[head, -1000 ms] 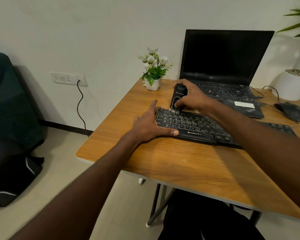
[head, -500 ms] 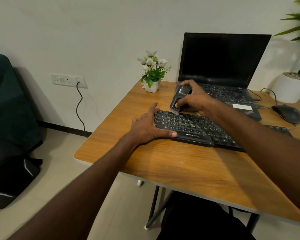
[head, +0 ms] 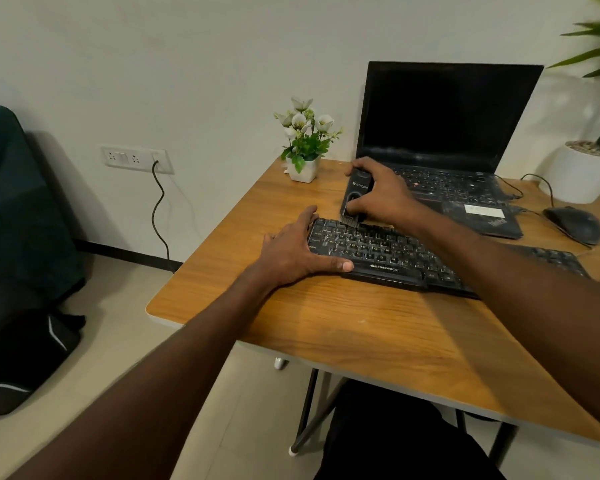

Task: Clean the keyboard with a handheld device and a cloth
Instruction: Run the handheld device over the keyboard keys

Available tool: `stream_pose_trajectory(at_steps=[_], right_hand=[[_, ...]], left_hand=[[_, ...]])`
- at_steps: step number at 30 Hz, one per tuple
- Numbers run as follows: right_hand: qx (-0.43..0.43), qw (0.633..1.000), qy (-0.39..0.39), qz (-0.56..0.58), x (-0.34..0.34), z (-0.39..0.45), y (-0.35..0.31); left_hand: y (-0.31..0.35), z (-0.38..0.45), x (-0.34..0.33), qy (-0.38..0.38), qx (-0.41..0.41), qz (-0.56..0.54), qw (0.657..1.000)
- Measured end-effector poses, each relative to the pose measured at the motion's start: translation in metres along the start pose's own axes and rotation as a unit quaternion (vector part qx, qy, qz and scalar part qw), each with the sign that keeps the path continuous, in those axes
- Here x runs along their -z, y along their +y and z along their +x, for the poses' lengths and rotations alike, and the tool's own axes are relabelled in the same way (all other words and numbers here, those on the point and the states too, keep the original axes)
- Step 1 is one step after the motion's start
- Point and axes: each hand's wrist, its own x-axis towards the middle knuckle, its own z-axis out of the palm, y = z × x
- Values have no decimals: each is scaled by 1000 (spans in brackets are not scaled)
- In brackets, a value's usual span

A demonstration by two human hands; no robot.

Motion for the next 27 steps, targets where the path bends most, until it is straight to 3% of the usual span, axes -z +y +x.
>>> stream_pose_trajectory(at_steps=[6, 12, 16, 24, 27], right_hand=[[46, 997, -48, -44, -3, -2, 6], [21, 999, 23, -30, 12, -2, 15], [90, 995, -43, -24, 5, -17, 16], [69, 982, -158, -84, 35, -5, 6], [70, 986, -122, -93, 33, 1, 2]], left_hand=[[-1, 1, 0, 0, -2, 3, 1000], [1, 1, 0, -1, 4, -2, 1000], [3, 0, 4, -14, -11, -2, 1000], [3, -1, 2, -12, -7, 19, 1000], [1, -1, 2, -14, -5, 18, 1000]])
